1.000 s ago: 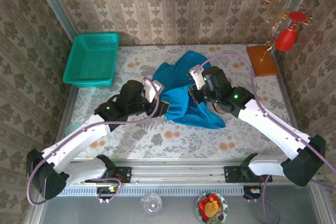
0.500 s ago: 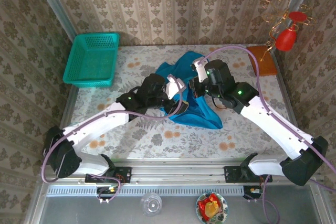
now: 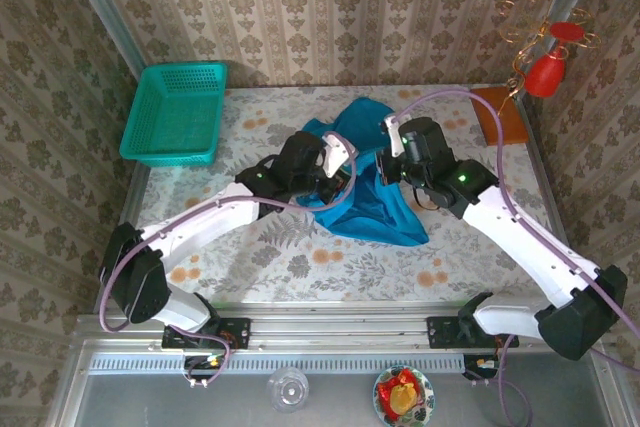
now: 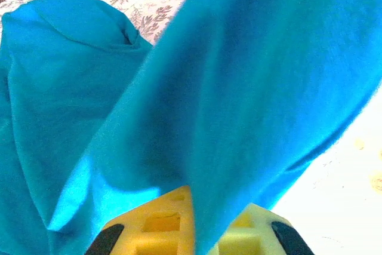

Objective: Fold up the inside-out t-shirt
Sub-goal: Turn the T-shirt inside out at the center of the table.

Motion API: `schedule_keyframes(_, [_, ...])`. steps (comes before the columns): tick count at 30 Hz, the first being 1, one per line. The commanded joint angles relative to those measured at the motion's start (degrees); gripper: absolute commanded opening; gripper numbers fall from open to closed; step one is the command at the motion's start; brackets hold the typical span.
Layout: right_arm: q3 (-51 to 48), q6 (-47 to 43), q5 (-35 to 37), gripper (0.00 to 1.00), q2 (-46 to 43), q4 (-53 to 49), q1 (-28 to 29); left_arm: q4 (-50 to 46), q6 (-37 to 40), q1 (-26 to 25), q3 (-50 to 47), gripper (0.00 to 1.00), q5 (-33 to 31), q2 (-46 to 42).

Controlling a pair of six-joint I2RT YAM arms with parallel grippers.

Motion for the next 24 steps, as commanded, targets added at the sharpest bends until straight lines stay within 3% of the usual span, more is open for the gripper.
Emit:
schedule_keyframes(1, [-5.3, 2.0, 5.6, 0.17, -0.4, 0.6, -3.3, -1.1, -1.8, 2.9, 2.6, 0.00, 6.1, -1.6])
schedule_keyframes(8, [-10.7, 6.1, 10.4, 0.32, -3.2, -4.9, -4.8, -5.7, -3.1, 5.5, 8.0, 0.00, 12.2, 0.7])
schedule_keyframes(13, [-15.3, 5.8, -1.0, 0.39, -12.0, -2.3, -0.5, -8.1, -3.5, 6.2, 11.4, 0.00, 15.3, 2.0])
schedule_keyframes(18, [-24.6, 8.5, -5.7, 0.27, -16.8, 10.4, 9.5, -10.3, -3.4, 6.3, 13.7, 0.00, 15.6, 1.7])
schedule_keyframes(24, [-29.2, 14.4, -0.3, 0.13, -5.4, 23.0, 13.1, -12.5, -2.7, 6.2, 14.8, 0.00, 17.2, -0.7])
